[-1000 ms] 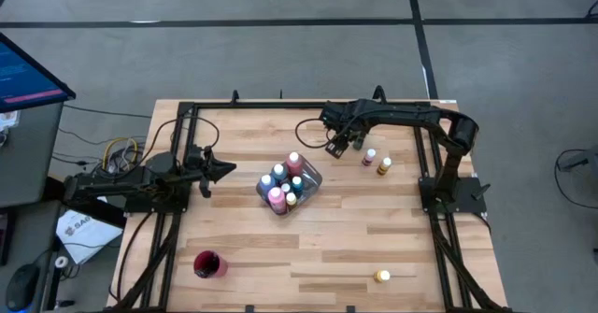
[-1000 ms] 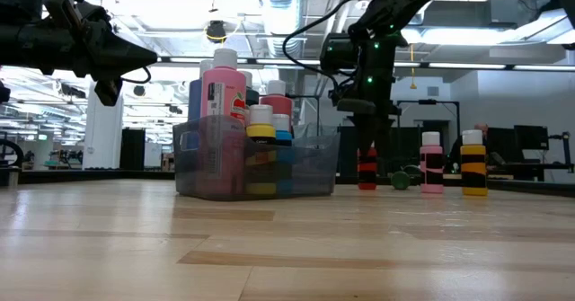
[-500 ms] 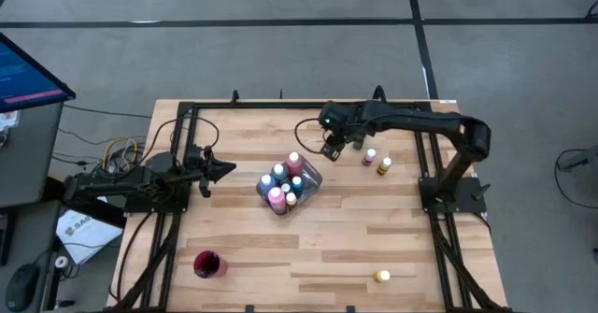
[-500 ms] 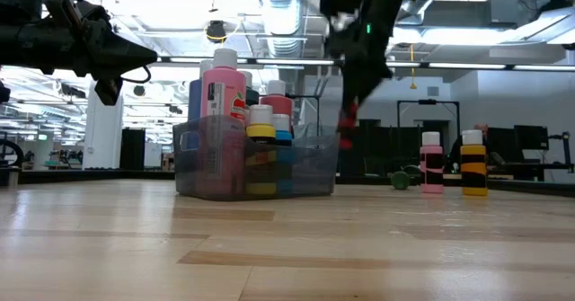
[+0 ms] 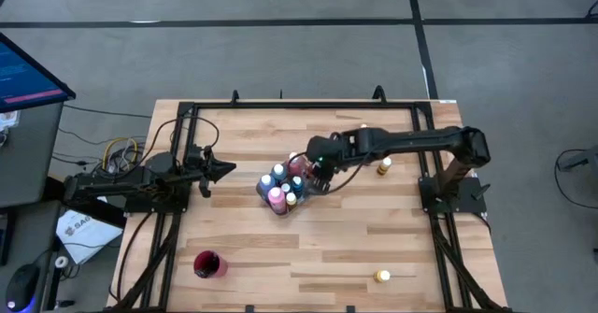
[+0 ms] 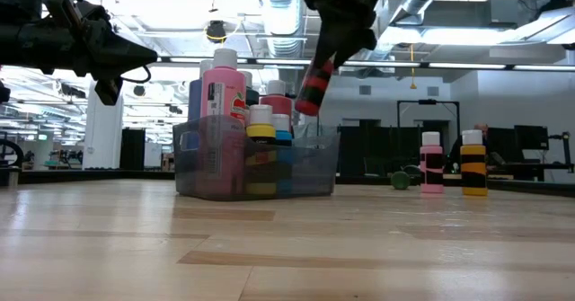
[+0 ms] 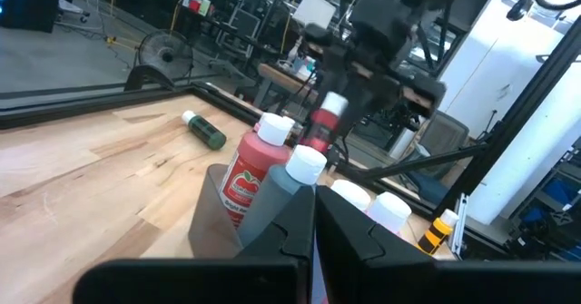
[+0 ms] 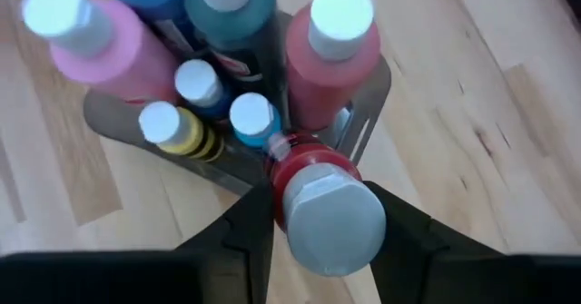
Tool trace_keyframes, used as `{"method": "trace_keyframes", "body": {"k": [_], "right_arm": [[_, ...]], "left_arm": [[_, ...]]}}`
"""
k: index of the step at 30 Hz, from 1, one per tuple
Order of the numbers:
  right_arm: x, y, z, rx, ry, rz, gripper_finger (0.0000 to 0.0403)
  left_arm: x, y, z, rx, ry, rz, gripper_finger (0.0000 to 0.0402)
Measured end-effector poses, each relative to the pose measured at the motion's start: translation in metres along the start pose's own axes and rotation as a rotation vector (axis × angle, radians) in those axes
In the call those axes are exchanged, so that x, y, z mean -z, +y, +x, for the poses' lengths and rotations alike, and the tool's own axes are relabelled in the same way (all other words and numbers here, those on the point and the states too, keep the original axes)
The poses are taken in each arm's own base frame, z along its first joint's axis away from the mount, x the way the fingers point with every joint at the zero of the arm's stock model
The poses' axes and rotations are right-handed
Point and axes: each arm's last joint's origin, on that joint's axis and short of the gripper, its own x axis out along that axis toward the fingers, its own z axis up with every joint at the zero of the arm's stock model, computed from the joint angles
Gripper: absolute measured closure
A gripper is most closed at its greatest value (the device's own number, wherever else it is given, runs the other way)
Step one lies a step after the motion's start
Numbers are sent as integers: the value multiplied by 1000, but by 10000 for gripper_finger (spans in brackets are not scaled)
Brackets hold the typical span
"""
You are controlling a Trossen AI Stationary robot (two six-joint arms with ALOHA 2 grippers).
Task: Pick & Place Paint Supplies
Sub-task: Put the small red paint bottle into the black bin
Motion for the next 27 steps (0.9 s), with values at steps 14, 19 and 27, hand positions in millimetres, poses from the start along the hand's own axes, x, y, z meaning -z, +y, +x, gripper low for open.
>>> {"method": "trace_keyframes", "body": {"k": [14, 19, 27], "right_arm": [[2, 9, 62, 49, 104, -51, 274], [3, 9, 81, 54, 124, -55, 274], [4, 9, 95, 64, 139, -89, 274]], "left_arm": [[-1, 0, 0, 3, -7, -1, 398], [-1, 0, 0, 4, -8, -1, 398], [-1, -1, 0, 6, -13, -2, 398]]}}
